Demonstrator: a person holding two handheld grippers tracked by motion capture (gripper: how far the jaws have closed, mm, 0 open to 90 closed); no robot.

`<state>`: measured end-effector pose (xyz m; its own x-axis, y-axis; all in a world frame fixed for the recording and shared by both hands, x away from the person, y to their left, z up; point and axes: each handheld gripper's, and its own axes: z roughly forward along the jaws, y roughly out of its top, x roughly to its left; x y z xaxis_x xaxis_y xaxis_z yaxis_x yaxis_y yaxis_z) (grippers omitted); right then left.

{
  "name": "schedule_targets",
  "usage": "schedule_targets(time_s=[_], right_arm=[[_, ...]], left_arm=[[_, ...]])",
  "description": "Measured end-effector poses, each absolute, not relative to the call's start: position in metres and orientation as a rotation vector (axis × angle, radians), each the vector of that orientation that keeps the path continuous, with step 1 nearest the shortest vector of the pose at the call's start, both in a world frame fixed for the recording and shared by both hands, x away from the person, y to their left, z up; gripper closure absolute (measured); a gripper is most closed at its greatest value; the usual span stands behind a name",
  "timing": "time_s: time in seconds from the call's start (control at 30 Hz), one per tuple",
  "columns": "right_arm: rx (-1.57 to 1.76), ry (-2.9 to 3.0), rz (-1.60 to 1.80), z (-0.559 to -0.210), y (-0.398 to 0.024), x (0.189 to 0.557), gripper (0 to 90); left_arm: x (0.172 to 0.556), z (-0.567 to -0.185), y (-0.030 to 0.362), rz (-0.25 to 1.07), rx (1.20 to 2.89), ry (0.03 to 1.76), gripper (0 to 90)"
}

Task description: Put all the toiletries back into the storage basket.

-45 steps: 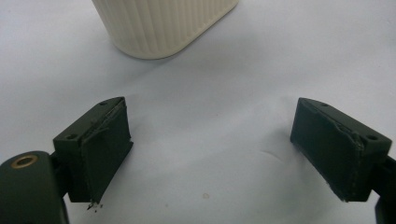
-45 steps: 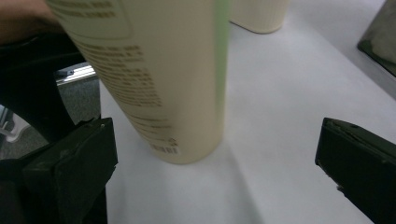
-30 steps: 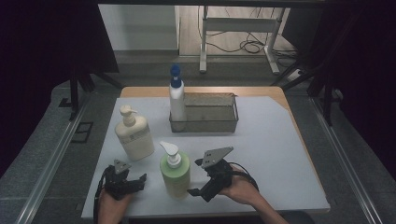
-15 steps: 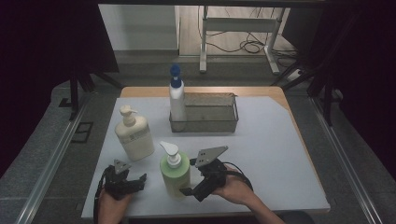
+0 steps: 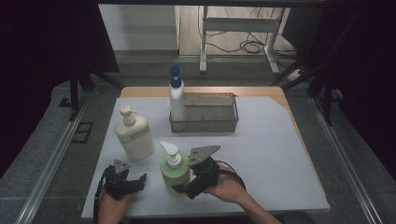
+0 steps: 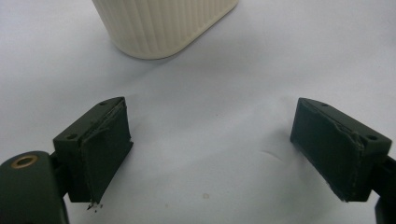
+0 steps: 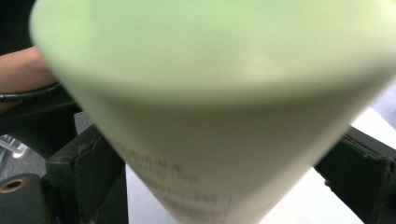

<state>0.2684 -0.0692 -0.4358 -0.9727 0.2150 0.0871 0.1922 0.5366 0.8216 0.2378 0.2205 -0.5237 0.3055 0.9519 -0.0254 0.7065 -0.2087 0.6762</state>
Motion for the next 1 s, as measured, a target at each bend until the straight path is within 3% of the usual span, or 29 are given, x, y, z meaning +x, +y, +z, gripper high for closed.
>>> schedule_targets(time_s=[1.0], right_arm=[[0.371, 2.695, 1.387, -0.434, -0.053, 0.268, 11.6]], left_arm=[[0.238, -0.524, 0.221, 0.542, 1.991, 1.466, 11.8]])
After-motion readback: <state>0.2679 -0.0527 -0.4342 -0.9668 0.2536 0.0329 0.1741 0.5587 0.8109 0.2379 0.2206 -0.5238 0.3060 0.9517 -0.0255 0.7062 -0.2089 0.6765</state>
